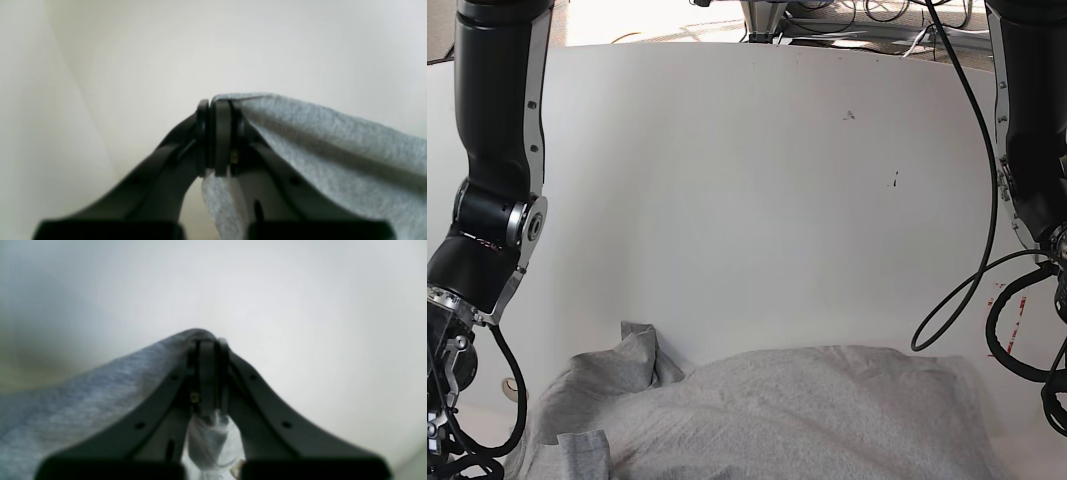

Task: Layout the t-shirt on the table in an organized manner, then fold the t-shirt properly
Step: 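Lift the shirt with both grippers and stretch it apart, then swing the held shirt down and lay it flat on the table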

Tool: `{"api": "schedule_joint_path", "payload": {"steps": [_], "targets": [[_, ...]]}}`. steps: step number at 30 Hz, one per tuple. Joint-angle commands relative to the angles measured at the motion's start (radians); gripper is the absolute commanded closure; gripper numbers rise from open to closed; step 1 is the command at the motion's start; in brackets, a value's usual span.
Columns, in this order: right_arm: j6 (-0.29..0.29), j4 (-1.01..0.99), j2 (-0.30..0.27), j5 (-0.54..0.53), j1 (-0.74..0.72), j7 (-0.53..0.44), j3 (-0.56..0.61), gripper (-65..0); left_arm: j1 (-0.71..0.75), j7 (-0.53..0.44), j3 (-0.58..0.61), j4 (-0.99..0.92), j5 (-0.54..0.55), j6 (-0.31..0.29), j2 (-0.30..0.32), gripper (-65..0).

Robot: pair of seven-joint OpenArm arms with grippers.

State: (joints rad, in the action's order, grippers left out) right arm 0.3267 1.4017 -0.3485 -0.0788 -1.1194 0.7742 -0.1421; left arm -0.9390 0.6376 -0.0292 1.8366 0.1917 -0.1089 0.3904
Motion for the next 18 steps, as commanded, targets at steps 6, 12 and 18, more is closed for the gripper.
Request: {"api": "schedule_joint_path", "payload": {"steps": [6,12,18], "targets": [[-0.005,0.123,-0.019,-0.002,0.034,0.087,-0.008,0.0,0.045,-0.038,-0.013,0.016,0.002,-0.031,0.006,-1.1],[-0.005,0.244,-0.021,-0.002,0.149,0.155,-0.008,0.0,0.174,-0.038,-0.056,0.044,0.002,-0.041,0.006,-1.1],[0.033,0.397,-0.016,0.007,0.305,0.216,-0.017,0.0,0.360,-0.038,-0.105,0.087,0.004,-0.042,0.006,-1.1]]}}
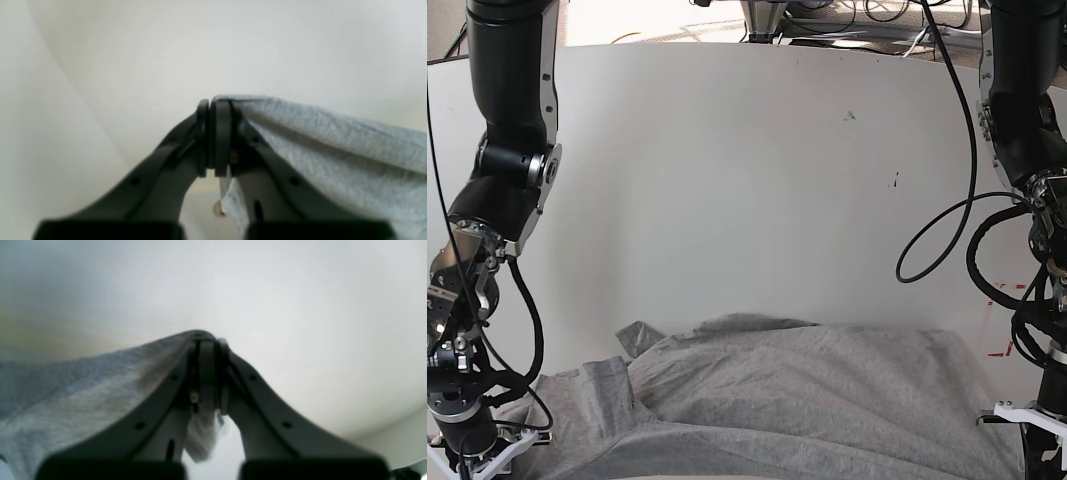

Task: Layout the t-shirt on the table in an organized manner, then fold the t-shirt properly
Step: 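Swing the held shirt down and lay it flat on the table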

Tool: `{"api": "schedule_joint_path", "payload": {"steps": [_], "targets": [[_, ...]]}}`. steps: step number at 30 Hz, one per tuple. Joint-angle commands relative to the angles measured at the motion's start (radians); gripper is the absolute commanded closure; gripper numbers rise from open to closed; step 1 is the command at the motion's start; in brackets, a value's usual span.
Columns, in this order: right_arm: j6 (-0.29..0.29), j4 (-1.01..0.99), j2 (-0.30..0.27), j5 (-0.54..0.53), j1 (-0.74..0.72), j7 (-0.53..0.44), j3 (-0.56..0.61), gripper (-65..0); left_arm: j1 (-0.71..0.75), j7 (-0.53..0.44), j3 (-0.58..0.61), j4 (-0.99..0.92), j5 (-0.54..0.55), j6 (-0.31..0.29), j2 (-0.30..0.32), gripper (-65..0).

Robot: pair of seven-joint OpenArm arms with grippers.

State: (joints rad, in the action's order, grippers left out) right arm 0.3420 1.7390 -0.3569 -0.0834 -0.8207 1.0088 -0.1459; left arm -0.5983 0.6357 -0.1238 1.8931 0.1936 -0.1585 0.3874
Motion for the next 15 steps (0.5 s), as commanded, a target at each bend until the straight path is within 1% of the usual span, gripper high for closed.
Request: {"api": "schedule_joint_path", "payload": {"steps": [1,4,10,12,15], "targets": [[0.027,0.075,-0.004,0.012,0.028,-0.012,-0.022,0.0,0.042,-0.037,-0.014,0.038,0.002,0.007,0.009,-1.1],[0.049,0.144,0.000,0.007,0.113,0.022,-0.077,0.0,0.137,-0.037,-0.020,0.062,0.002,0.007,0.009,-1.0],[0.081,0.230,0.042,0.004,0.268,0.058,-0.148,0.0,0.323,-0.037,-0.061,0.085,0.004,0.001,0.006,-0.7],[0.088,0.263,0.048,0.004,0.321,0.075,-0.162,0.0,0.386,-0.037,-0.086,0.087,0.011,-0.033,0.000,-0.6],[0.090,0.281,0.057,0.004,0.401,0.081,-0.168,0.0,0.467,-0.038,-0.132,0.087,0.048,-0.086,-0.032,-0.6]]}}
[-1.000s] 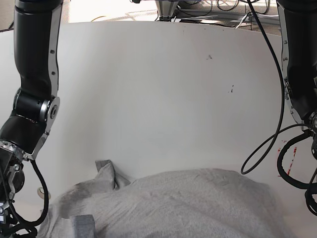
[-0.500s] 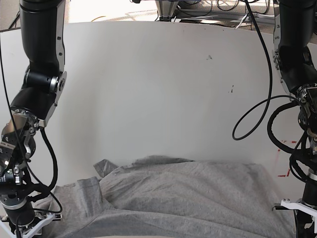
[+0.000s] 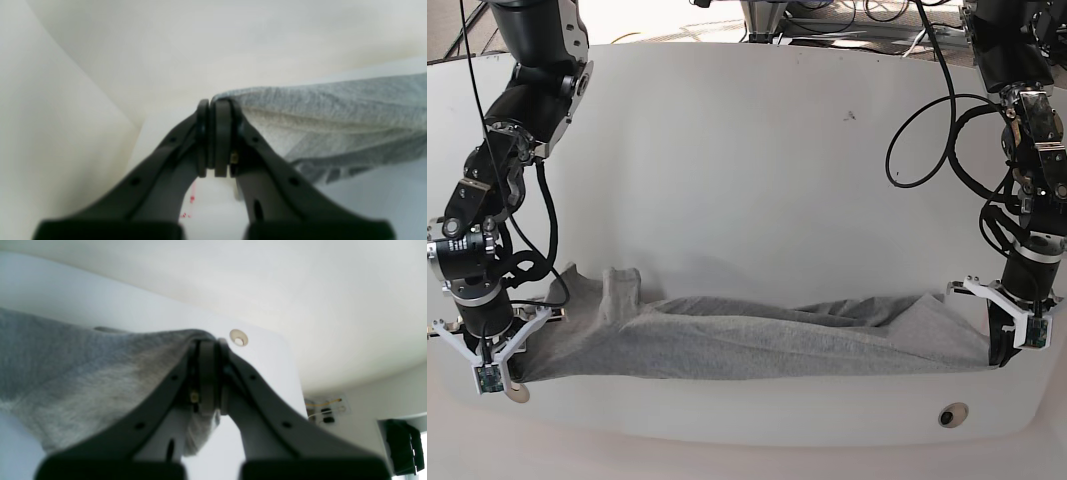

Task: Layout the t-shirt on the table in an organized manner, then fold the t-shirt properly
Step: 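Swing the held shirt down and lay it flat on the table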

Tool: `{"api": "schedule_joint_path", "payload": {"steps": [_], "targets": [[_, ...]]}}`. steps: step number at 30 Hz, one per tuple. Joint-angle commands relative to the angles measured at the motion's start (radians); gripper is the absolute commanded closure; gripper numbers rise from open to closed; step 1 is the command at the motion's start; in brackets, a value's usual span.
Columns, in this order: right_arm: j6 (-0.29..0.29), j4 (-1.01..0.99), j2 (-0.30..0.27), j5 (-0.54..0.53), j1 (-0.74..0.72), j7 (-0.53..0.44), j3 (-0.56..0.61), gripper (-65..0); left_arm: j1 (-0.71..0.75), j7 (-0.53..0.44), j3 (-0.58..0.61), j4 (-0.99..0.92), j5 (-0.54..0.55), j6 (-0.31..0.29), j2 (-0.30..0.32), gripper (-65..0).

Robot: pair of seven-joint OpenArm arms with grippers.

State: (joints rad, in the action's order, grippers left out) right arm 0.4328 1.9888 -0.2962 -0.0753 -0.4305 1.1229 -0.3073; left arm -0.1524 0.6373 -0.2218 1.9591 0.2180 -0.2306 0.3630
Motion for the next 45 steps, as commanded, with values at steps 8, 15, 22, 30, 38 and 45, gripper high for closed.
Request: {"api": "schedule_joint_path", "payload": {"steps": [8,15,22,30,38,45], "targets": [[0.044,0.046,0.058,-0.004,0.183,-0.002,-0.111,0.0,0.215,-0.038,-0.086,0.032,0.062,-0.034,-0.023,-0.6],[0.099,0.050,0.076,-0.004,0.305,0.079,-0.114,0.0,0.376,-0.040,-0.141,0.033,0.064,-0.042,-0.026,-0.6],[0.105,0.050,0.078,-0.004,0.393,0.139,-0.111,0.0,0.505,-0.041,-0.181,0.033,0.064,-0.042,-0.026,-0.6],[0.142,0.050,0.114,-0.002,0.488,0.162,-0.108,0.0,0.615,-0.041,-0.224,0.035,0.064,-0.042,-0.023,-0.4],[0.168,0.050,0.124,-0.002,0.609,0.173,-0.108,0.0,0.709,-0.041,-0.321,0.035,0.062,-0.117,-0.026,-0.4],[0.173,0.050,0.167,-0.002,0.683,0.173,-0.108,0.0,0.781,-0.041,-0.367,0.033,0.060,-0.195,-0.028,-0.4]]}}
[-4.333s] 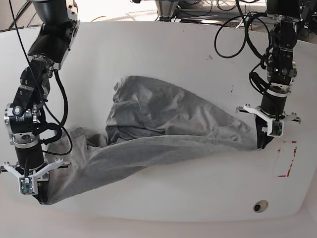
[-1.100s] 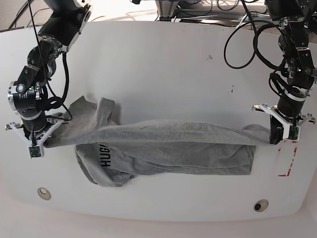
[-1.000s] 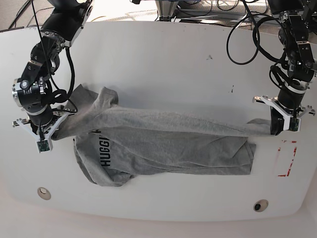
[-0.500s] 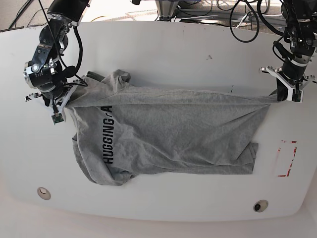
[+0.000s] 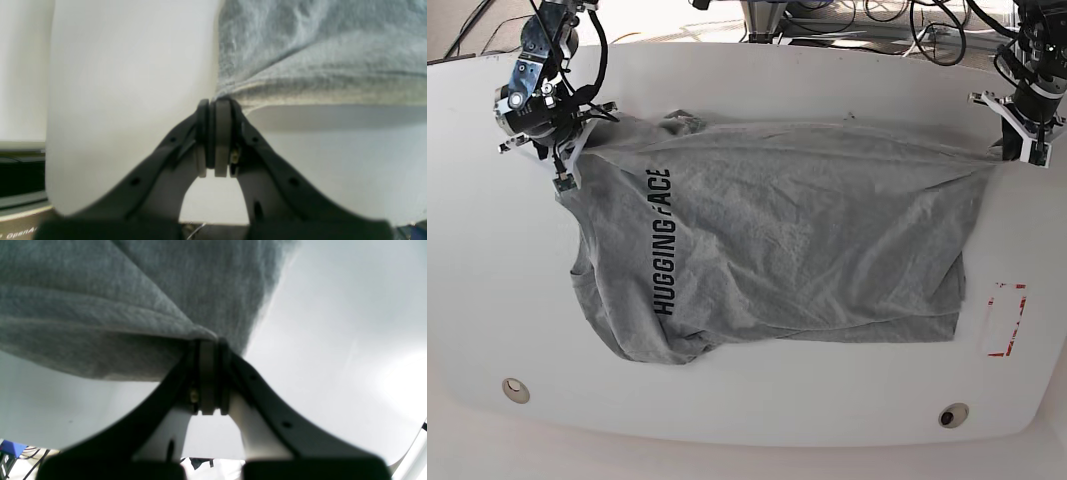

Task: Layout the t-shirt on the table in an organized manner, then fold the t-shirt properly
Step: 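Swing the held shirt down and lay it flat on the table, then drag the shirt edge with both grippers to smooth it flat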

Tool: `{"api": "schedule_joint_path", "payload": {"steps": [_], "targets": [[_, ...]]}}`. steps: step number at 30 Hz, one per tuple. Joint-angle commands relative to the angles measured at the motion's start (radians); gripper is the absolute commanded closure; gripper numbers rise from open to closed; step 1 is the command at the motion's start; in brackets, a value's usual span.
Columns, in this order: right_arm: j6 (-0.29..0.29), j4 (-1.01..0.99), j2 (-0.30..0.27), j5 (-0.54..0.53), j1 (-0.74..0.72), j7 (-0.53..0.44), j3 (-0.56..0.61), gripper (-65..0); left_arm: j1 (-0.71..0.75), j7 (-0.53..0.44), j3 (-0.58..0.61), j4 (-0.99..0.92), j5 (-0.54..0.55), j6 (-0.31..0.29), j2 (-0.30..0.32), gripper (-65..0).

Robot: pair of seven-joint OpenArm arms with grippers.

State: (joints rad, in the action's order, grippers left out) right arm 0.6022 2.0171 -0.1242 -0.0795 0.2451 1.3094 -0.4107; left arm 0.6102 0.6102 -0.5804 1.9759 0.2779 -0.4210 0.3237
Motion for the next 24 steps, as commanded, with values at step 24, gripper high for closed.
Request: {"api": "schedule_joint_path", "payload": {"steps": [24], "targets": [[0.003,0.021,0.011,0.002,0.082,-0.011,-0.007,0.0,0.122,-0.013,-0.013,0.017,-0.002,-0.006,0.015,-0.4]]}}
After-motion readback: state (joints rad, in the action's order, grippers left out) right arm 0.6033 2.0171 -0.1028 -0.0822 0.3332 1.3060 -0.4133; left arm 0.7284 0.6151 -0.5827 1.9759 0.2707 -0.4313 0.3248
